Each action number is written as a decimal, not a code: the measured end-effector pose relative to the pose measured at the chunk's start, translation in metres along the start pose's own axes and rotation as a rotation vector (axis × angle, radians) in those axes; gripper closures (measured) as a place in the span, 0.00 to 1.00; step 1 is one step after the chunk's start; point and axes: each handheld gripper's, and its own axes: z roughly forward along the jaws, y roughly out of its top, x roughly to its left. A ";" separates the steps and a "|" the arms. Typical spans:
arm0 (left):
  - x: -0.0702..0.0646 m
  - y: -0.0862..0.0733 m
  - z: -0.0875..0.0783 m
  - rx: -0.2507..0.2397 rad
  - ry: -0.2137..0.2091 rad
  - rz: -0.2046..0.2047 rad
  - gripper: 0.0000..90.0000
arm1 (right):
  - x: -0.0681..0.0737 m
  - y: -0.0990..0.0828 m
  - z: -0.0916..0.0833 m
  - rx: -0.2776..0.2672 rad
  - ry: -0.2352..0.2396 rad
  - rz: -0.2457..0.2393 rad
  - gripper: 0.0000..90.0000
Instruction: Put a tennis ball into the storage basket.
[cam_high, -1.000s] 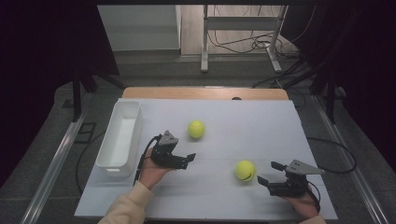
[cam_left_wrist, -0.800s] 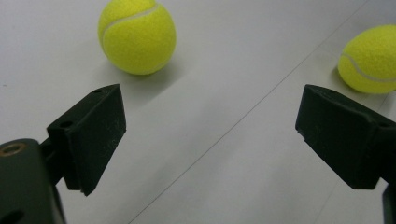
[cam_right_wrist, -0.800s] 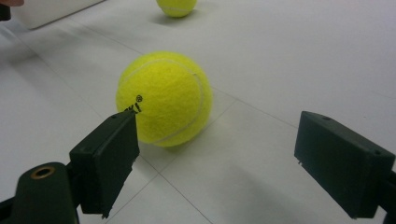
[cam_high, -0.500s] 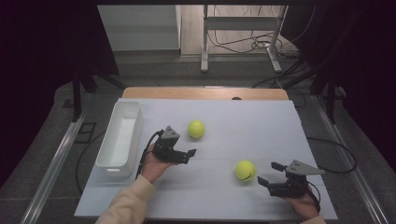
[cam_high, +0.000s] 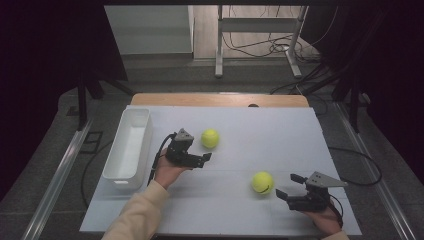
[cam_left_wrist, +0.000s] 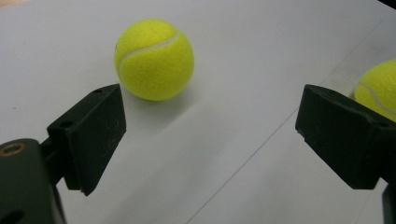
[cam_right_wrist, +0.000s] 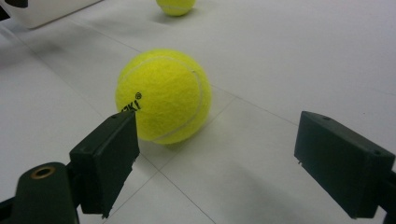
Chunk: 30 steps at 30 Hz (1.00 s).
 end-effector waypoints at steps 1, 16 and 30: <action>-0.001 0.002 0.001 0.002 0.002 0.005 0.10 | 0.000 0.000 0.000 0.001 -0.001 0.001 0.16; 0.006 0.016 0.014 0.046 0.039 0.024 0.10 | 0.000 0.000 0.000 0.001 0.001 0.002 0.16; 0.012 0.028 0.032 0.079 0.054 0.017 0.10 | 0.000 -0.001 0.000 0.006 0.003 0.000 0.16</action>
